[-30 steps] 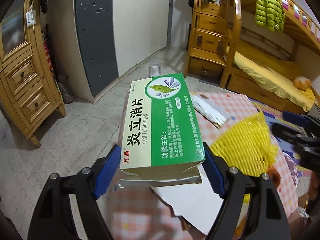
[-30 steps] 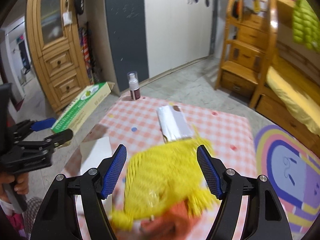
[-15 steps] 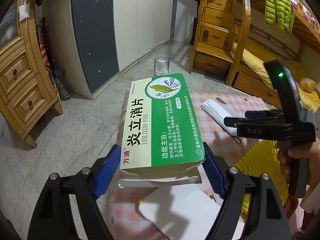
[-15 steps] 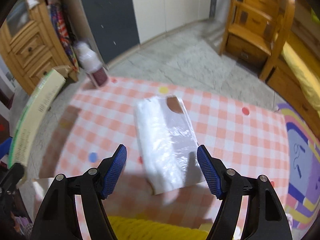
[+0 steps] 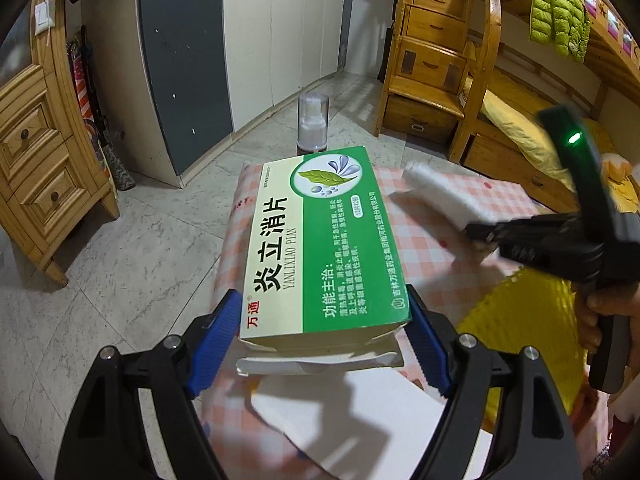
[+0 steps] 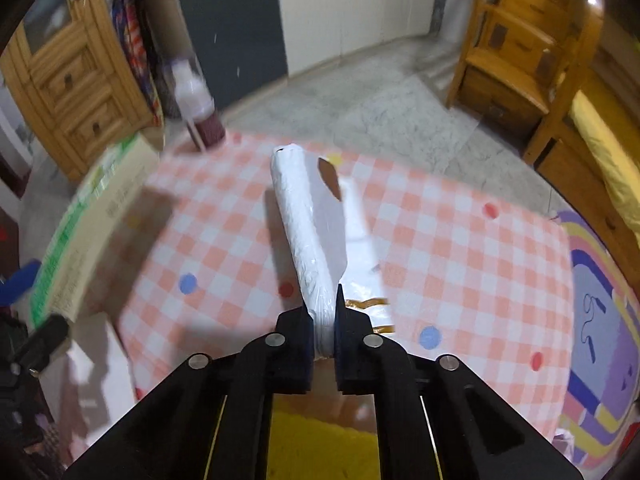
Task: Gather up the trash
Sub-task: 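Hold the medicine box in the left gripper while the right gripper grasps a white plastic roll, then carry the box and plastic roll over the pink wastebasket and open both grippers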
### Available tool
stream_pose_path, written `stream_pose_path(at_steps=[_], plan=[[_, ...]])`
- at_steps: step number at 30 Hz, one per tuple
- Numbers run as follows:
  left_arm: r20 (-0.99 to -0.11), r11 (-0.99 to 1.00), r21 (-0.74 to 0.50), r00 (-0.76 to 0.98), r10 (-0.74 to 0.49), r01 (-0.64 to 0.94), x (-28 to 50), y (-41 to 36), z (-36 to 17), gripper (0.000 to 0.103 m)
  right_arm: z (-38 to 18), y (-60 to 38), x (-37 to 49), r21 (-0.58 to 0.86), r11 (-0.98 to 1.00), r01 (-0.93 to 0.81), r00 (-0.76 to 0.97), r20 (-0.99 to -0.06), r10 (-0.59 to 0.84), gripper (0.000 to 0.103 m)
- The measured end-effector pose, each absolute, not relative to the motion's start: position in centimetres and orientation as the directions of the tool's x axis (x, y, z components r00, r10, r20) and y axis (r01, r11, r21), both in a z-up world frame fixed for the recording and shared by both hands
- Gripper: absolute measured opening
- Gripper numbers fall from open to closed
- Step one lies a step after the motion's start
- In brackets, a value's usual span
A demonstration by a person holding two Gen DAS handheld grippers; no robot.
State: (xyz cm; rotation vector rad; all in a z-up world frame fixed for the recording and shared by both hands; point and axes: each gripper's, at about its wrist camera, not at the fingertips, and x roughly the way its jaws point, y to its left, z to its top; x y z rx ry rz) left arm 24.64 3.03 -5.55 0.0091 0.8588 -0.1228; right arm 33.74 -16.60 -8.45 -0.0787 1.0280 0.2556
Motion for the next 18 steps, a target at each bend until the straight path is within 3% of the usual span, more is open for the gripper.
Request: stream_pose_path(at_steps=[9,15,18], plan=[[-0.676,0.979,-0.083,0.711,-0.194,0.188,18.0,-0.1,-0.2,0.077,2.0,-22.2,21.8,0.217,0.949,-0.228,0.652,-0.69,0.315,0.007],[-0.664,0.944,-0.106,0.685,-0.3,0.311,11.9,-5.0,0.2,0.077,2.3,-26.3,12.2,0.257,0.959,-0.122,0.705,-0.658,0.266,0.007],[-0.668,0.92,-0.099,0.66,-0.343,0.378,9.1,-8.2,-0.6,0.077,1.4,-28.4,7.7,0.212,0.977,-0.031,0.739,-0.653,0.165,0.007]])
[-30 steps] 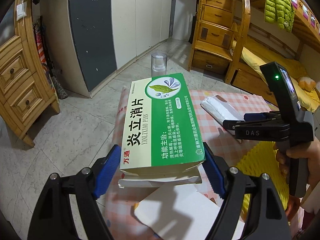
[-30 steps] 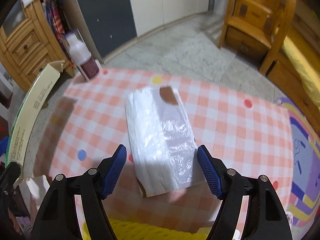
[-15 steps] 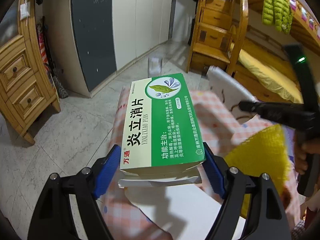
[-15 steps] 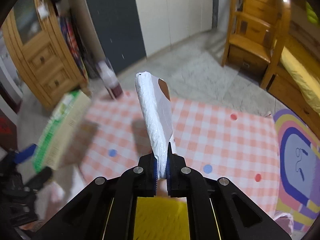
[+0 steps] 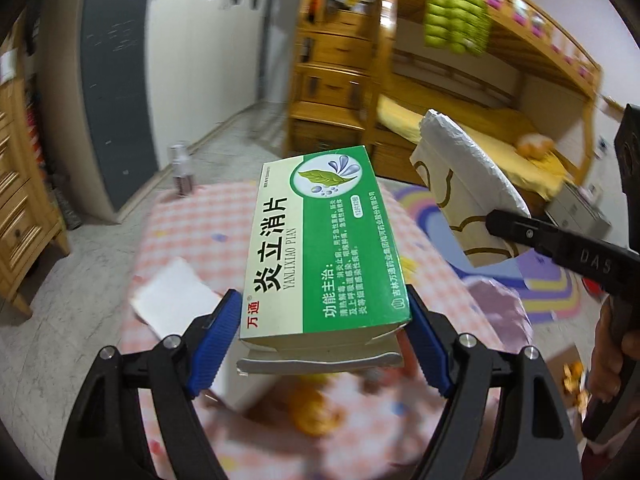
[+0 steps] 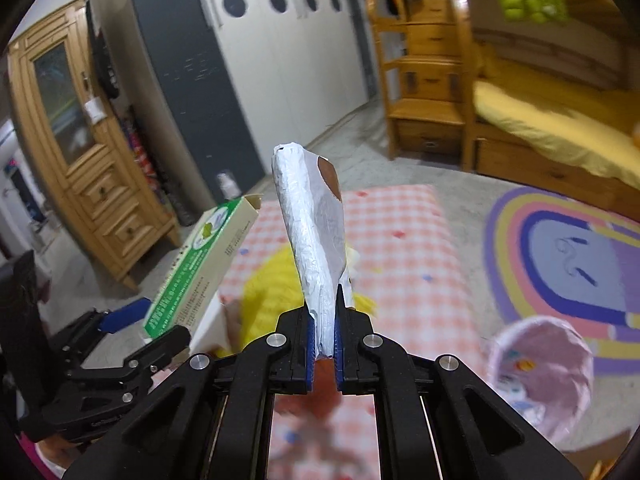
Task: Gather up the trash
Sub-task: 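Carry the box and plastic roll over the pink wastebasket and open both grippers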
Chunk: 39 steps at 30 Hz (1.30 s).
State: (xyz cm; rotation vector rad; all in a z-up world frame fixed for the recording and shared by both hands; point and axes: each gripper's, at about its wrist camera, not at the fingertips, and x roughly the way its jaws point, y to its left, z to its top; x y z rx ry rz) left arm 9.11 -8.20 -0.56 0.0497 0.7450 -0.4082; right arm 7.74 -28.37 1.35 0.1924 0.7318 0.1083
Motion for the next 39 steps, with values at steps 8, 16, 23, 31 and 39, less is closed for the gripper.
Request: stream_pose_path(at_steps=[8,16,23,31,39], plan=[[-0.678,0.843,-0.032,0.608,-0.413,0.536,4.0,-15.8,-2.7,0.077,-1.5,-34.3,0.0,0.193,0.968,0.158,0.739,-0.674,0.014,0.007],[-0.694,0.758,0.017,0.553,-0.461,0.652,1.8,-21.4,-4.0,0.077,-3.4,-39.6,-4.3,0.243,0.924,0.295,0.734,-0.676,-0.057,0.007],[-0.72,0.668,0.008,0.469,-0.512,0.744,1.3,-26.9,-4.9,0.077,-6.5,-45.2,-6.7,0.29,0.86,0.419,0.696,-0.711,-0.1,0.009],[-0.752,0.593,-0.036,0.369,-0.546,0.804,3.6,-33.6,-6.1,0.077,-11.0,-50.6,-6.2,0.378,0.76,0.528,0.651,-0.755,-0.078,0.01],[-0.755,0.57,-0.081,0.323,-0.57,0.818,6.0,-37.6,-6.8,0.079,-14.1,-54.0,-3.8,0.389,0.714,0.583,0.612,-0.788,-0.071,0.011]])
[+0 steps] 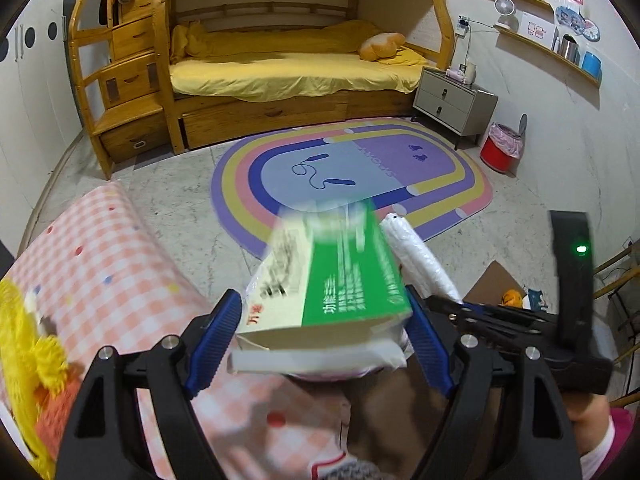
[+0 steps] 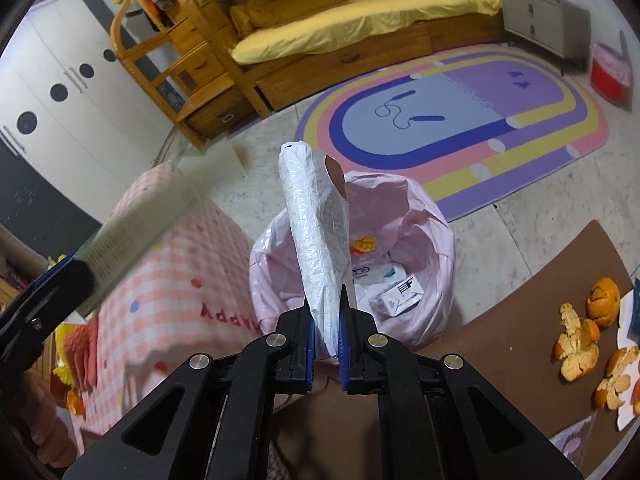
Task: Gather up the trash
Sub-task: 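Carry the box and plastic roll over the pink wastebasket and open both grippers, then move both grippers back over the table toward the white paper card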
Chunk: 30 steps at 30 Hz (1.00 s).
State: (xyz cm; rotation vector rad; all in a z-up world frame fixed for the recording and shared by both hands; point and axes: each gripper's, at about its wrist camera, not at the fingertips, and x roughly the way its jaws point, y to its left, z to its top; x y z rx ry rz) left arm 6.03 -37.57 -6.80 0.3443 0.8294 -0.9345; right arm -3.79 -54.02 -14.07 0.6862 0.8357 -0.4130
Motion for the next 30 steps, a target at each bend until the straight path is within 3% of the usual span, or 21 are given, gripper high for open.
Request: stream_pose_path(at_steps=[3,5,6,18,25,30], plan=[[-0.751,0.596,-0.093,0.337,-0.568,0.798,6.9,-36.9,-6.4,0.084,-15.1,-55.3,-2.5,0.407,0.693,0.595,0.606,-0.794,-0.054,0.018],[-0.743,0.619,-0.109,0.349,-0.571,0.778,7.1,-35.9,-6.0,0.086,-15.7,-55.8,-1.8,0.41,0.689,0.597,0.592,-0.805,-0.034,0.049],[-0.742,0.631,-0.114,0.357,-0.568,0.767,7.2,-35.3,-5.8,0.086,-15.8,-55.8,-1.7,0.408,0.685,0.604,0.585,-0.81,-0.032,0.055],[-0.715,0.804,-0.082,0.528,-0.459,0.589,5.3,-21.5,-4.3,0.088,-7.9,-49.2,-5.3,0.391,0.783,0.484,0.687,-0.724,-0.063,0.056],[-0.691,0.872,0.009,0.633,-0.348,0.49,2.9,-14.1,-3.8,0.088,-4.5,-39.7,-3.2,0.327,0.909,0.259,0.717,-0.695,0.046,0.056],[-0.702,0.929,-0.023,0.656,-0.278,0.369,3.1,-7.4,-4.1,0.088,-3.5,-34.9,-1.7,0.31,0.939,0.151,0.699,-0.705,0.121,0.056]])
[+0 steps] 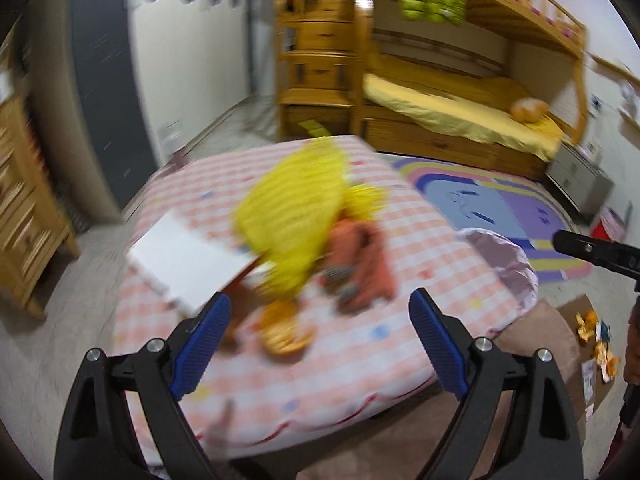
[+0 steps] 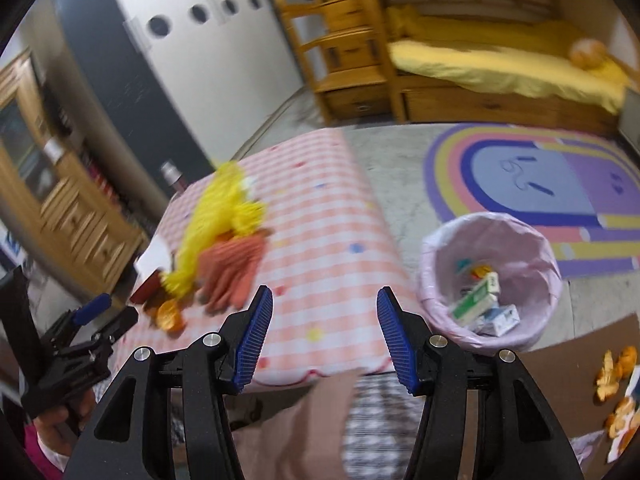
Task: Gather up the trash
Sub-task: 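Move both grippers back over the table toward the white paper card, then grasp the white paper card with the left gripper and lift it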
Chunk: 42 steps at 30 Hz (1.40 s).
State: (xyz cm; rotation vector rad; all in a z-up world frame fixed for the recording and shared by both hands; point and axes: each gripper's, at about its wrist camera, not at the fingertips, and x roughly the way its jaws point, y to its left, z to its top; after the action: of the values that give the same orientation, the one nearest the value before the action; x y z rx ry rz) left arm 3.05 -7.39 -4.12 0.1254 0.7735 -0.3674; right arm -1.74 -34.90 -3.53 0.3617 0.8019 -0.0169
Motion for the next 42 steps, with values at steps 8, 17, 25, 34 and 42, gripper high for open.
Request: stream_pose_path(at_steps=[8,17,25,34,42], plan=[[-0.696,0.977,-0.022,0.698,-0.166,0.211,3.0,-0.3,-4.5,0.088,-2.9,-29.2,0.2,0.268,0.963,0.032,0.682,-0.71,0.175,0.056],[-0.705,0.978,-0.048,0.686,-0.179,0.205,4.1,0.6,-5.6,0.088,-3.1,-26.7,1.4,0.219,0.976,-0.003,0.665,-0.728,0.165,0.056],[-0.737,0.979,-0.038,0.657,-0.161,0.198,6.8,-0.3,-7.9,0.084,-3.8,-26.3,2.0,0.208,0.978,-0.005,0.648,-0.744,0.162,0.056],[-0.775,0.966,0.015,0.613,-0.152,0.258,10.2,-2.6,-8.9,0.078,-4.7,-26.4,2.7,0.207,0.978,0.002,0.628,-0.762,0.16,0.056],[-0.809,0.95,0.13,0.585,-0.063,0.282,12.4,-5.1,-10.3,0.078,-5.3,-26.2,3.2,0.201,0.98,-0.004,0.614,-0.773,0.161,0.056]])
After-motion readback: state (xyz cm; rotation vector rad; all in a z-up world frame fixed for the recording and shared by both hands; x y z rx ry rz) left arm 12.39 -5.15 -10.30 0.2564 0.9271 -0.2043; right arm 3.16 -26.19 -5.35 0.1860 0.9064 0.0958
